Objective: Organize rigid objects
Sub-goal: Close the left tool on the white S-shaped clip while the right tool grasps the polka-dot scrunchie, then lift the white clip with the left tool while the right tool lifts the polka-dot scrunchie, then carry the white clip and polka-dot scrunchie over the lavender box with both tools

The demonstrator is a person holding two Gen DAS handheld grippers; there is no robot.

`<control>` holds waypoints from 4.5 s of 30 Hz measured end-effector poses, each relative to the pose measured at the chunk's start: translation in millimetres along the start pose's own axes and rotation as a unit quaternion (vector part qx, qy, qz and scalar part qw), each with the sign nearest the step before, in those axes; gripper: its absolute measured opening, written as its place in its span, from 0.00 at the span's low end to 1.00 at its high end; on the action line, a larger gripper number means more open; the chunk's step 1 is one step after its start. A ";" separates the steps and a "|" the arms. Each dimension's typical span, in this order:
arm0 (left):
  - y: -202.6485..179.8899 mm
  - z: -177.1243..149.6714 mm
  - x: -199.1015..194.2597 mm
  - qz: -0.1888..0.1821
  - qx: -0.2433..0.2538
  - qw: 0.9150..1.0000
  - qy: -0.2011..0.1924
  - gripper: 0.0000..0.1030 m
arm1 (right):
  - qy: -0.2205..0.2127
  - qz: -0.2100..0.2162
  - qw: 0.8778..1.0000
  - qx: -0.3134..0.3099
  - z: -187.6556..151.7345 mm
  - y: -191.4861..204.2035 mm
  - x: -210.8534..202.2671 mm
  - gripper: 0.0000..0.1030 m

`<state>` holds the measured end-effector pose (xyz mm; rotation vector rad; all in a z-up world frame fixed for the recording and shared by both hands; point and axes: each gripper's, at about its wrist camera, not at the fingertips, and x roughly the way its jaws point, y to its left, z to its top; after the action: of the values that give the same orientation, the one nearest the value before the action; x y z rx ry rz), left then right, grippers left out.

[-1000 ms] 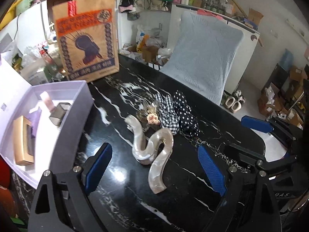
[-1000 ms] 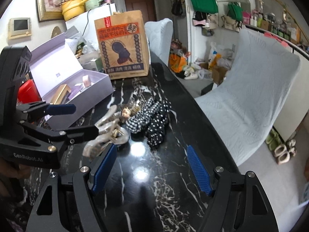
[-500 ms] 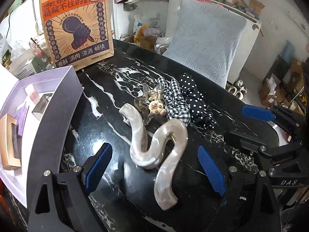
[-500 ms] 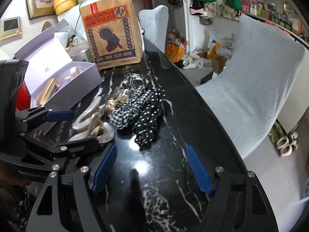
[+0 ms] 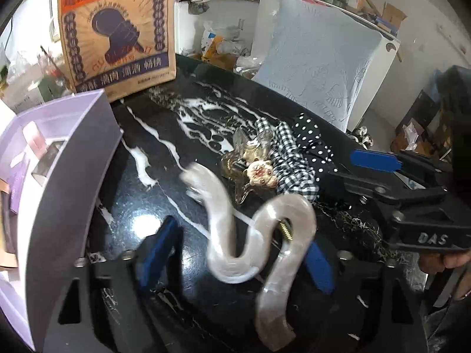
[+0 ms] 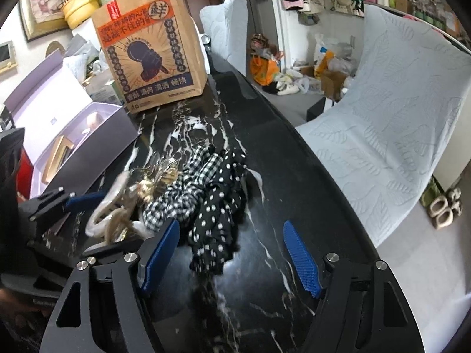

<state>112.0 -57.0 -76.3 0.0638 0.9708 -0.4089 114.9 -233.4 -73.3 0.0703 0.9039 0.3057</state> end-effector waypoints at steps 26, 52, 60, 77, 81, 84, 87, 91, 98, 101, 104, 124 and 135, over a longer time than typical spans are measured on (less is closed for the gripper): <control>9.0 -18.7 -17.8 0.022 -0.030 0.999 0.014 0.53 | -0.003 0.002 1.000 0.008 -17.8 12.1 -4.6 0.18; -13.4 -70.0 -50.6 0.019 -0.016 0.999 0.025 0.53 | 0.024 0.016 0.998 -0.057 -80.4 46.7 -49.3 0.19; -17.0 -71.9 -50.1 0.024 -0.002 1.000 0.017 0.55 | 0.014 0.001 0.996 -0.083 -85.3 59.5 -49.4 0.47; -21.7 -70.5 -46.8 0.051 0.009 0.998 0.032 0.58 | 0.004 0.000 0.995 -0.098 -86.5 60.4 -49.6 0.16; -22.3 -69.9 -47.7 0.050 0.014 0.998 0.042 0.58 | 0.004 0.006 0.996 -0.093 -85.4 60.2 -49.2 0.15; -19.7 -66.2 -50.2 0.052 0.013 0.998 0.043 0.58 | 0.007 0.021 0.996 -0.082 -84.6 58.4 -50.9 0.15; -18.1 -61.8 -57.7 0.057 0.011 0.998 0.035 0.58 | 0.002 0.027 0.996 -0.084 -83.3 60.3 -54.4 0.15; -17.1 -59.8 -67.0 0.059 0.003 0.998 0.028 0.58 | -0.004 0.026 0.995 -0.096 -81.0 65.6 -58.4 0.15; -12.2 -65.7 -82.0 0.065 -0.012 0.998 0.017 0.58 | -0.011 0.041 0.992 -0.117 -78.9 77.9 -64.1 0.15; -7.5 -70.3 -89.4 0.075 -0.021 0.997 0.013 0.58 | -0.014 0.052 0.991 -0.125 -78.2 84.2 -65.3 0.15; -1.0 -75.1 -98.5 0.083 -0.035 0.996 0.007 0.58 | -0.013 0.066 0.989 -0.134 -77.1 92.1 -65.7 0.15; 31.1 -92.6 -153.3 0.119 -0.086 0.988 -0.042 0.58 | -0.037 0.104 0.972 -0.207 -72.1 148.6 -87.6 0.15; 55.1 -81.3 -172.7 0.135 -0.098 0.984 -0.067 0.58 | -0.049 0.113 0.965 -0.234 -52.2 172.1 -90.0 0.15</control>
<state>-17.3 66.2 10.6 -0.0111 0.8518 -0.0648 -17.9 -98.8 -4.7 -0.2481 0.7071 0.7150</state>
